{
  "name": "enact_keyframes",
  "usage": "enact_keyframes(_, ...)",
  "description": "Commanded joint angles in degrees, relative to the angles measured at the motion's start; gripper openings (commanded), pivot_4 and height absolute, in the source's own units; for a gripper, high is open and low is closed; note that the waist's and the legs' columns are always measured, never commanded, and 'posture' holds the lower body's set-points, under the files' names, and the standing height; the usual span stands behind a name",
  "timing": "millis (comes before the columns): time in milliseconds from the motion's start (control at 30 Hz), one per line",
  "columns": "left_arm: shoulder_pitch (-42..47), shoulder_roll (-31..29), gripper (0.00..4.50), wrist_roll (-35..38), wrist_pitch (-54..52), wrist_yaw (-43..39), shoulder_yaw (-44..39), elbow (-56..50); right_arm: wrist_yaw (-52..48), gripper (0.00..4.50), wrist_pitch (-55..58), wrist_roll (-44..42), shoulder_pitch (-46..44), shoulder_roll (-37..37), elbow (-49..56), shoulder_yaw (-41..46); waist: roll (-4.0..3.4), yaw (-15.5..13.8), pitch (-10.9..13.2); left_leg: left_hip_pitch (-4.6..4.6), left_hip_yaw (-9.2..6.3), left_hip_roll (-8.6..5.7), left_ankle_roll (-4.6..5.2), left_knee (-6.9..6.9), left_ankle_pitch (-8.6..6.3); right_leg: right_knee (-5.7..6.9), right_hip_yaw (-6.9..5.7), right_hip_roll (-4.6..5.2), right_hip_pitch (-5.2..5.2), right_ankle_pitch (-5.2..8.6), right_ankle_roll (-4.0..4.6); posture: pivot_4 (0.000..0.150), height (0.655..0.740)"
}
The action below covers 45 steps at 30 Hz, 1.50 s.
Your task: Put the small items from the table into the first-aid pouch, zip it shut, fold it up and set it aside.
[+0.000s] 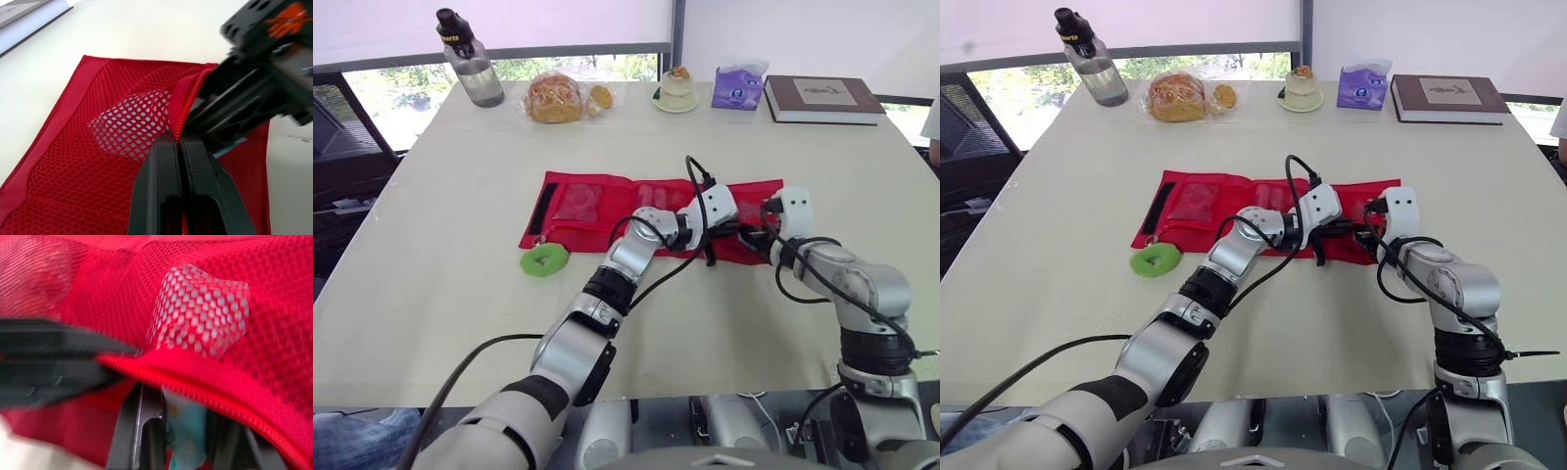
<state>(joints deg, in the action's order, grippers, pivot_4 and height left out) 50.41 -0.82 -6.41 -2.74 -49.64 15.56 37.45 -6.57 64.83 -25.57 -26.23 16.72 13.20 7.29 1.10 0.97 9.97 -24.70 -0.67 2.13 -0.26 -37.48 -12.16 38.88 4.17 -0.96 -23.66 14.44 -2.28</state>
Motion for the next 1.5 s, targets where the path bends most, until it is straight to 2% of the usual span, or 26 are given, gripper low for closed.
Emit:
enact_keyframes(33, 2.35, 1.81, 0.00, 1.85, -1.31, 2.16, -1.23, 0.31, -1.86, 2.79, -1.42, -1.00, 0.70, 0.51, 5.15, 0.34, 0.00, -0.11, 0.00, -0.01, 0.00, -0.01, 0.00, 0.01, 0.00, 0.00, 0.00, 0.02, 0.00, 0.00, 0.00, 0.150, 0.7400)
enact_keyframes(67, 2.71, 1.86, 0.00, 2.07, -1.51, 2.53, -1.52, 0.68, -2.36, 2.79, -0.97, -1.22, 1.24, 0.93, 6.21, 0.37, 0.00, -0.09, 0.00, 0.00, 0.00, -0.01, 0.00, 0.01, 0.00, 0.00, 0.00, 0.01, 0.00, 0.00, 0.00, 0.150, 0.7400)
enact_keyframes(100, 3.09, 1.92, 0.00, 2.29, -1.58, 2.76, -1.64, 1.11, -3.18, 3.29, -0.15, -1.77, 2.08, 1.74, 7.79, 0.49, 0.00, -0.11, 0.00, 0.00, 0.00, -0.01, 0.00, 0.01, 0.00, 0.00, 0.00, 0.02, 0.00, 0.00, 0.00, 0.150, 0.7400)
enact_keyframes(267, 4.74, 2.96, 0.00, 2.68, -1.03, 3.69, -1.82, 3.67, -8.24, 3.29, 3.86, -5.96, 6.52, 7.00, 16.51, 2.26, -0.01, 0.63, 0.00, 0.04, -0.01, 0.00, 0.00, 0.04, 0.00, 0.03, 0.01, -0.01, -0.01, 0.05, -0.09, 0.150, 0.7400)
enact_keyframes(400, 5.09, 3.56, 0.00, 2.87, -0.44, 3.64, -1.68, 4.90, -10.40, 3.29, 4.95, -7.55, 8.20, 10.23, 18.64, 3.21, -0.01, 0.98, 0.00, 0.03, 0.00, -0.01, 0.00, 0.03, 0.00, 0.00, 0.02, 0.00, 0.00, 0.11, -0.18, 0.150, 0.7400)
enact_keyframes(433, 5.15, 3.59, 0.00, 2.91, -0.33, 3.57, -1.64, 5.07, -10.44, 2.76, 4.99, -7.51, 8.42, 10.67, 18.73, 3.31, -0.01, 1.10, 0.00, 0.03, 0.00, -0.01, 0.00, 0.03, 0.00, 0.00, 0.02, 0.00, 0.00, 0.10, -0.18, 0.150, 0.7400)
enact_keyframes(467, 5.26, 3.59, 0.00, 2.91, -0.17, 3.48, -1.60, 5.29, -10.61, 2.48, 5.14, -7.42, 8.94, 11.30, 18.83, 3.30, -0.01, 1.19, 0.00, 0.04, 0.00, -0.01, 0.00, 0.03, 0.00, 0.01, 0.02, 0.00, 0.00, 0.11, -0.19, 0.150, 0.7400)
enact_keyframes(500, 5.37, 3.58, 0.00, 2.91, -0.06, 3.43, -1.61, 5.48, -10.76, 1.88, 5.30, -7.37, 9.40, 11.78, 18.89, 3.18, -0.01, 1.20, 0.00, 0.05, -0.01, 0.00, 0.00, 0.03, 0.00, 0.03, 0.02, -0.01, 0.00, 0.11, -0.19, 0.150, 0.7400)
enact_keyframes(567, 5.60, 3.54, 0.00, 2.91, 0.09, 3.36, -1.66, 5.76, -11.16, 0.96, 5.74, -7.71, 10.15, 12.09, 19.03, 2.81, -0.01, 1.20, 0.00, 0.06, -0.02, 0.00, 0.00, 0.03, 0.00, 0.03, 0.02, -0.02, 0.00, 0.12, -0.20, 0.150, 0.7400)
enact_keyframes(600, 5.64, 3.50, 0.00, 2.93, 0.11, 3.31, -1.69, 5.79, -11.34, 0.69, 5.96, -7.95, 10.40, 12.01, 19.05, 2.45, -0.01, 1.21, 0.00, 0.06, -0.02, 0.00, 0.00, 0.03, 0.00, 0.03, 0.02, -0.02, 0.00, 0.12, -0.20, 0.150, 0.7400)
enact_keyframes(633, 5.68, 3.48, 0.00, 2.95, 0.15, 3.26, -1.69, 5.85, -11.52, 0.18, 6.00, -8.02, 10.62, 11.96, 19.04, 2.07, -0.01, 1.21, 0.00, 0.05, -0.01, 0.00, 0.00, 0.03, 0.00, 0.03, 0.02, -0.02, 0.00, 0.12, -0.20, 0.150, 0.7400)
enact_keyframes(667, 5.67, 3.44, 0.00, 2.95, 0.20, 3.19, -1.67, 5.85, -11.70, 0.08, 5.71, -7.71, 10.83, 12.19, 18.96, 1.39, -0.01, 1.21, 0.00, 0.05, -0.01, 0.00, 0.00, 0.03, 0.00, 0.02, 0.03, -0.02, 0.00, 0.12, -0.20, 0.150, 0.7400)
enact_keyframes(967, 4.61, 3.31, 0.00, 2.91, 0.04, 1.85, -0.97, 4.39, -10.24, 0.08, -4.05, 0.91, 7.36, 12.60, 9.86, -4.60, -0.01, 1.21, 0.01, 0.06, 0.01, 0.00, 0.00, 0.03, 0.00, 0.01, 0.04, -0.01, 0.00, 0.13, -0.22, 0.150, 0.7400)
enact_keyframes(1200, 4.46, 4.41, 0.00, 2.71, 0.18, 1.64, -0.22, 3.81, -7.40, 0.08, -15.17, 7.60, 1.77, 8.23, 1.69, -6.19, -0.01, 1.03, 0.01, 0.05, 0.01, 0.00, 0.00, 0.05, 0.00, 0.00, 0.04, -0.02, -0.01, 0.12, -0.21, 0.150, 0.7400)
enact_keyframes(1367, 3.71, 4.56, 0.00, 2.65, 0.25, 1.63, 0.07, 3.29, -10.26, 0.08, -16.34, 6.84, 5.23, 8.47, 4.96, -5.54, -0.01, 0.95, 0.01, -0.01, 0.04, -0.02, 0.00, 0.05, 0.00, -0.05, 0.04, 0.03, -0.01, 0.06, -0.11, 0.150, 0.7400)
enact_keyframes(1500, 3.64, 4.54, 0.00, 2.86, 0.13, 2.07, -0.10, 3.50, -16.26, 0.08, -18.50, 3.42, 11.95, 11.45, 12.20, -2.70, 0.00, 0.69, 0.01, -0.01, -0.02, -0.02, 0.00, 0.08, 0.00, -0.04, -0.02, 0.02, -0.01, 0.12, -0.19, 0.150, 0.7400)
